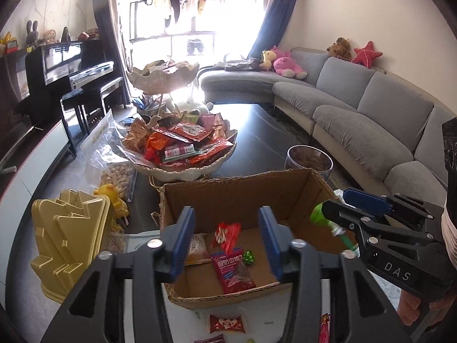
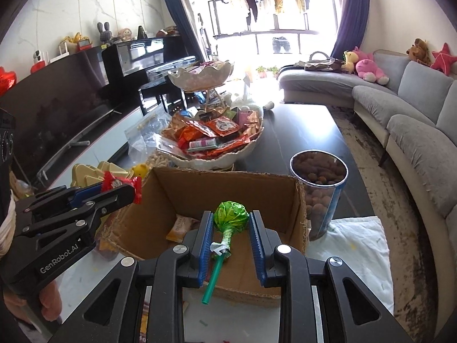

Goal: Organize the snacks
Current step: 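Carry both snacks over the cardboard box and open both tools to drop them in, then move both open tools back toward the remaining snacks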

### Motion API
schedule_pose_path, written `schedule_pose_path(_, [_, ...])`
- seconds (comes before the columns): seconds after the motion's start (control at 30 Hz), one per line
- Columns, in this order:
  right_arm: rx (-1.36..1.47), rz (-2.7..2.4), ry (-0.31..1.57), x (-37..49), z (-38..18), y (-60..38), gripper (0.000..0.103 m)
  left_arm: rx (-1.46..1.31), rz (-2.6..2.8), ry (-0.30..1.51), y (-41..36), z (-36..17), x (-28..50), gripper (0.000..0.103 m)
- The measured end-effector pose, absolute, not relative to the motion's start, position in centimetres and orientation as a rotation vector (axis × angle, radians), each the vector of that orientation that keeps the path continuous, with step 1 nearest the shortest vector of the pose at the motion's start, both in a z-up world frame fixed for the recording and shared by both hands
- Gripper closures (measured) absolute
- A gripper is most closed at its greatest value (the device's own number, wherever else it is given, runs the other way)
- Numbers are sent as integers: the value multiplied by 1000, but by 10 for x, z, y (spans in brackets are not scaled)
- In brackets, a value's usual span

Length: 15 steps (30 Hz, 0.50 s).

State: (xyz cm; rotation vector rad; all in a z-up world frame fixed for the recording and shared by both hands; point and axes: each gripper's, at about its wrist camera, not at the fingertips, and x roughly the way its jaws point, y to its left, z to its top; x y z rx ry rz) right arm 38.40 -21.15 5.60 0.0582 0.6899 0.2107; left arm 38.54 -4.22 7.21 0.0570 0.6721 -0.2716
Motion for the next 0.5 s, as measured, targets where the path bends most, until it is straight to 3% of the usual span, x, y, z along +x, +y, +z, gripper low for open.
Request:
schedule_pose_path(0.07, [64,198,687,385,54,-214,55,79,-244,670,-43,70,383,46])
schedule_pose_path(0.1, [61,191,684,383,53,-215,53,82,-243,670,-43,69,382,44])
schedule_pose_path(0.2, [52,187,681,377,52,-216,53,82,-248,670,-41,67,375,37])
schedule_pose_path(0.3, [47,186,684,369,51,-216,48,95,-243,655,-40,67,361,34])
schedule_pose_path(0.5, [36,197,682,347,51,-216,48,119,-244,626,-39,69,329,31])
